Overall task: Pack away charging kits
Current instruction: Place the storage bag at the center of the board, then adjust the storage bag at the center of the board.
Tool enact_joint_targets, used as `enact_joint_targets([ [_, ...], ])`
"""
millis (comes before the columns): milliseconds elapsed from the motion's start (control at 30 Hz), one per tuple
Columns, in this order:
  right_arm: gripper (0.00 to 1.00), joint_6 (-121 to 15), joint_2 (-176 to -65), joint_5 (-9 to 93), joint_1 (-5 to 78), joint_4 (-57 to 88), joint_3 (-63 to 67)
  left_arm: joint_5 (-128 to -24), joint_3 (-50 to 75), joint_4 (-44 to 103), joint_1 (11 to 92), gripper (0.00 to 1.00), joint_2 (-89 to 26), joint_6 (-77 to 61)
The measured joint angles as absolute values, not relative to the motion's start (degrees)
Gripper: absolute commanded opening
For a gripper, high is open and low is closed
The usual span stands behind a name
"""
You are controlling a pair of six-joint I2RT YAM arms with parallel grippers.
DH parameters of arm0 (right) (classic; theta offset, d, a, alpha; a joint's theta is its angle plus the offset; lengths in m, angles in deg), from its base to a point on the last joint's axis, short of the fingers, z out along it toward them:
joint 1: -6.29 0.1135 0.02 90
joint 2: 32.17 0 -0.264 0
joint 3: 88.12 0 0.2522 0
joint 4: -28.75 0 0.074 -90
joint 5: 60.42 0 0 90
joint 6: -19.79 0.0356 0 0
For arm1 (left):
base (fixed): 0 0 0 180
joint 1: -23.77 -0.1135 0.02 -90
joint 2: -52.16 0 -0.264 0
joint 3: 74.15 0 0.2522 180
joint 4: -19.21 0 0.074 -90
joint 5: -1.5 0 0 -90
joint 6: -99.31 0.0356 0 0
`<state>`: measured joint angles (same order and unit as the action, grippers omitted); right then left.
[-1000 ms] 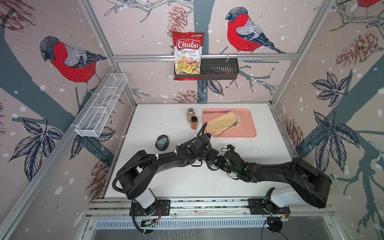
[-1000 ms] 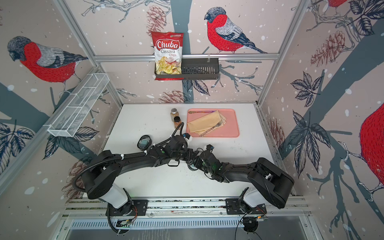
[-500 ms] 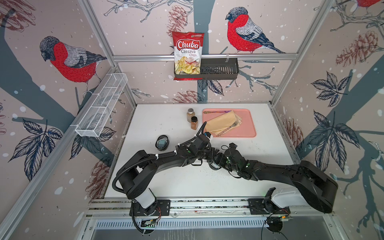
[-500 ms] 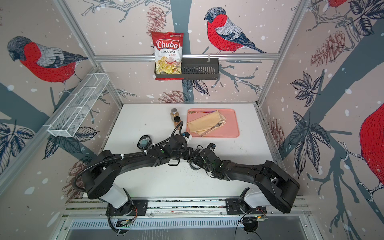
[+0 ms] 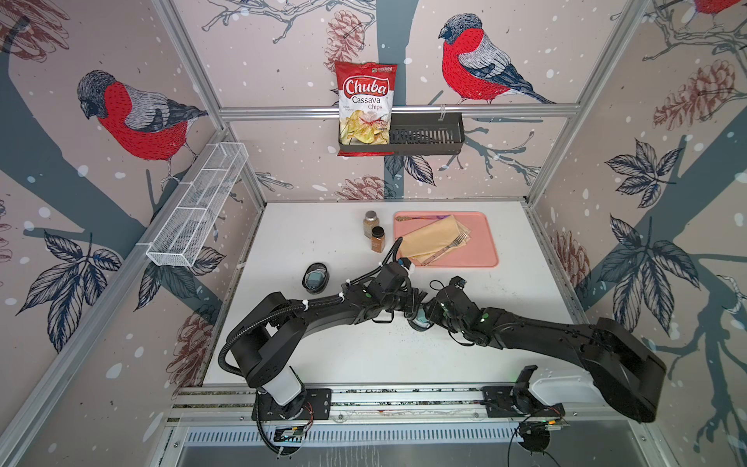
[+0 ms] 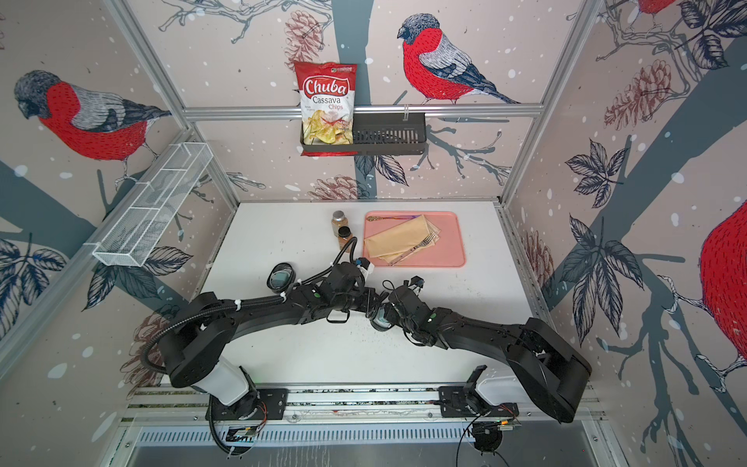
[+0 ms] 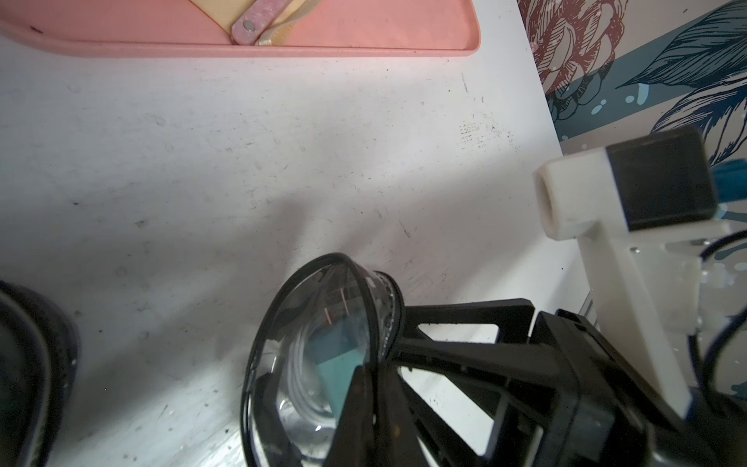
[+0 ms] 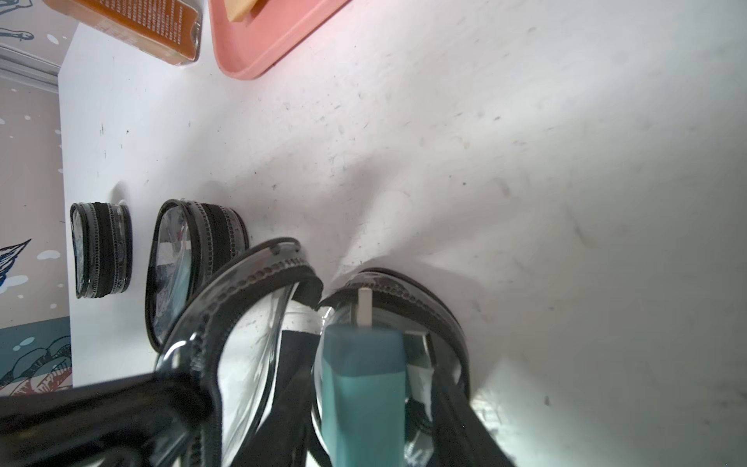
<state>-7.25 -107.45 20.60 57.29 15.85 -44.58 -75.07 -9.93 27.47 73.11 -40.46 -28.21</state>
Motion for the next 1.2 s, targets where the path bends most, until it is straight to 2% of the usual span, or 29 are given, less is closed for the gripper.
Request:
enact_joint_targets([
  [67,0.4,-7.29,-107.43,20.54,57.29,14.95,-44.53,-75.05,-9.93,27.47,73.11,0.0,-40.46,-28.21],
  [167,0.21,-7.34,-107.8,20.6,57.33,15.48,-44.6,-75.05,-9.93,27.49,73.11,0.0,-40.46,-28.21],
  [333,0.1,-7.32,-111.98,20.08,58.06,20.48,-43.7,-75.03,-9.93,27.71,73.11,0.0,-40.46,-28.21],
  [433,0.06,-7.32,-115.45,21.74,58.78,21.51,-42.61,-75.05,-9.93,28.0,73.11,0.0,-40.51,-28.23],
  [533,0.06,-7.29,-117.0,22.51,58.89,20.98,-42.41,-75.03,-9.93,28.13,73.11,0.0,-40.53,-28.23],
  [667,0.12,-7.27,-115.17,22.57,58.89,20.15,-42.61,-75.03,-9.93,28.13,73.11,0.01,-40.53,-28.23],
  [833,0.21,-7.25,-109.07,21.37,58.32,18.08,-44.38,-75.27,-10.67,28.15,73.11,0.21,-39.06,-28.19],
  [933,0.23,-7.21,-104.87,19.97,57.99,16.39,-46.17,-76.71,-11.96,28.1,73.11,0.3,-36.59,-28.19],
  [1067,0.27,-6.79,-99.83,19.23,58.65,14.93,-49.08,-78.68,-13.95,27.82,73.11,0.35,-32.79,-28.19],
  [1200,0.27,-5.44,-97.57,19.07,59.52,14.89,-52.91,-81.45,-16.25,27.67,73.11,0.38,-28.66,-28.21],
])
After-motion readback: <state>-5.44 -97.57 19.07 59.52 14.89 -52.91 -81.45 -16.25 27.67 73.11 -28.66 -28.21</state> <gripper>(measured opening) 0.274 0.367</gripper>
